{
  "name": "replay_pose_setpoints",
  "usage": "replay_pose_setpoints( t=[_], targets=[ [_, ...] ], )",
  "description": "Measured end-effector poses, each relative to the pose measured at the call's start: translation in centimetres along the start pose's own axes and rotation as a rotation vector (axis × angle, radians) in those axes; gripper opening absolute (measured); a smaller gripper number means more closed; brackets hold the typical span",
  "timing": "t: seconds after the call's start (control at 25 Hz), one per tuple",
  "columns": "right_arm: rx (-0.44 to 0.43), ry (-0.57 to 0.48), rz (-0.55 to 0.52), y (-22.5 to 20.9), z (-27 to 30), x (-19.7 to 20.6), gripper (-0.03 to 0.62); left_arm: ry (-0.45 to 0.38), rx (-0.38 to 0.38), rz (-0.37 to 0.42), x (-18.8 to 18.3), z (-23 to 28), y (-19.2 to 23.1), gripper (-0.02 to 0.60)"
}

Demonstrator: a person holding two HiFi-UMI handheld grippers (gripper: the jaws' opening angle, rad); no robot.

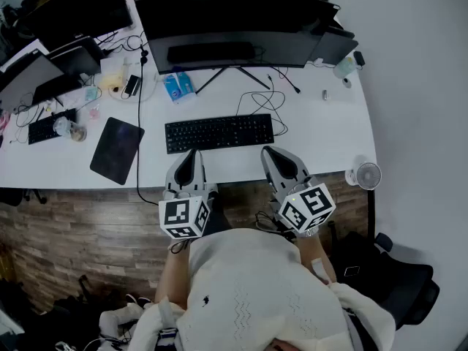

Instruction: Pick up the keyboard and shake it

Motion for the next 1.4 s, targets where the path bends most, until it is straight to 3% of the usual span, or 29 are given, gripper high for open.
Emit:
replay_pose_setpoints(
  t=[0.32, 0.52, 1.04, 1.4],
  targets=[
    [0.015, -0.054, 0.039, 1.5, -18.8, 8.8, 0.0, -0.031, 0.003, -0.01, 8.1, -12.0, -14.1, 0.017],
    [0.032, -0.093, 0.09, 2.6, -26.5, 11.6, 0.0, -0.031, 0.011, 0.041, 10.7, -18.1, -20.0, 0.017],
    [0.028, -0.146, 0.03, 4.3, -33.5, 12.9, 0.0, -0.148, -0.051, 0.08, 10.6, -23.6, -23.3, 0.017],
    [0.003, -0.168, 0.011, 5.0, -34.0, 13.3, 0.0, -0.142, -0.059, 0.098, 11.6, -24.9, -23.9, 0.017]
  ],
)
Point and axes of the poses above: the fingertips, and each gripper's own axes: z forward along the fingers, y to its left, x out of its underside, the point moved 10 cm from there along -z, backward along the fingers, and after that the axes turned 9 degrees about y, right-handed, at the moved point
